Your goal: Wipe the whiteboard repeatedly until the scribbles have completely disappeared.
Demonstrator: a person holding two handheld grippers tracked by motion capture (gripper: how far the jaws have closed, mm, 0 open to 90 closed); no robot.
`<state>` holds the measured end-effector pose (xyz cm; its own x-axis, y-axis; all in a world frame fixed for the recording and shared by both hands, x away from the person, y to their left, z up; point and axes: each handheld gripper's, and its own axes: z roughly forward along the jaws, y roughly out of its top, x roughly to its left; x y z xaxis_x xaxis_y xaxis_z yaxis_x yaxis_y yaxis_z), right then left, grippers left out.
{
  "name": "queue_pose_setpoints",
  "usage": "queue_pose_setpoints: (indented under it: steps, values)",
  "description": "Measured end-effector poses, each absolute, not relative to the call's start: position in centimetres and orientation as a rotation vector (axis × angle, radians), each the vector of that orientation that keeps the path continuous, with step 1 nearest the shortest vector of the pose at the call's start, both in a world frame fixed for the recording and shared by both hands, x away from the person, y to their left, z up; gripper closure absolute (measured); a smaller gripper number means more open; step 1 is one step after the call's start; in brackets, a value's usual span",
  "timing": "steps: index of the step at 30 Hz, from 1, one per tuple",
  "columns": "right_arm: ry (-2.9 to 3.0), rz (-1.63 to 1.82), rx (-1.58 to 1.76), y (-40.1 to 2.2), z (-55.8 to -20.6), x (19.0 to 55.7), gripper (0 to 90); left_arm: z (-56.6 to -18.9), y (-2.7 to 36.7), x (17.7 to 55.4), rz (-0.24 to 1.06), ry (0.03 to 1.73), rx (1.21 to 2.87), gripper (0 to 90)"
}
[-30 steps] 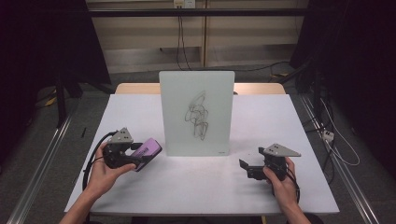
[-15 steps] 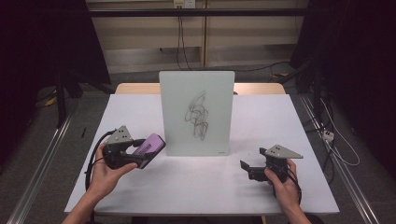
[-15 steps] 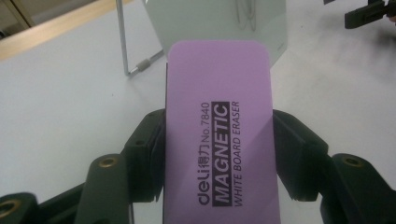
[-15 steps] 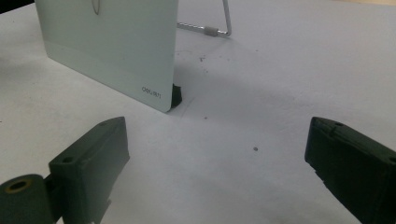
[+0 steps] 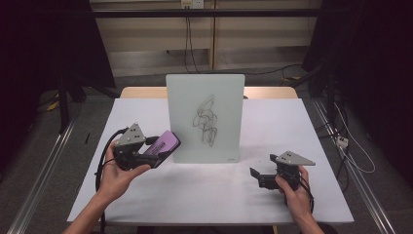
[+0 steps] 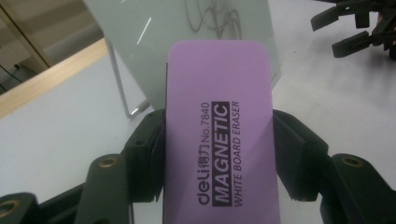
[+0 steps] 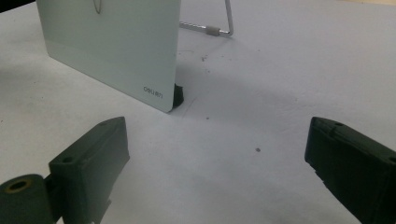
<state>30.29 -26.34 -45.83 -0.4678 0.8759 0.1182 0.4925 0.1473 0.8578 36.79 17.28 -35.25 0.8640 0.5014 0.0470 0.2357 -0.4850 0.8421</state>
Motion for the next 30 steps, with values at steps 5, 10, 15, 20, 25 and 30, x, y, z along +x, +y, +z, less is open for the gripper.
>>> queue_pose_setpoints:
  steps: [5, 10, 15, 20, 25, 30]
  values:
    - [2.021, 1.259, 1.304, -26.4, -45.8, 30.3, 6.5, -34.9, 16.1, 36.7, 0.373, 0.503, 2.091, 41.2]
    - [2.022, 1.260, 1.304, -26.4, -45.8, 30.3, 6.5, -34.5, 15.5, 36.7, 0.392, 0.481, 2.097, 41.2]
    - [2.024, 1.261, 1.303, -26.3, -45.8, 30.3, 6.5, -33.7, 14.8, 37.3, 0.402, 0.480, 2.097, 41.2]
    - [2.023, 1.262, 1.307, -26.4, -45.8, 30.2, 6.6, -32.9, 13.9, 37.6, 0.394, 0.462, 2.098, 41.2]
    - [2.026, 1.261, 1.301, -26.4, -45.8, 30.2, 6.5, -32.5, 12.9, 37.6, 0.386, 0.449, 2.091, 41.2]
    - [2.027, 1.263, 1.303, -26.5, -45.8, 30.2, 6.6, -31.9, 11.7, 37.6, 0.405, 0.414, 2.110, 41.2]
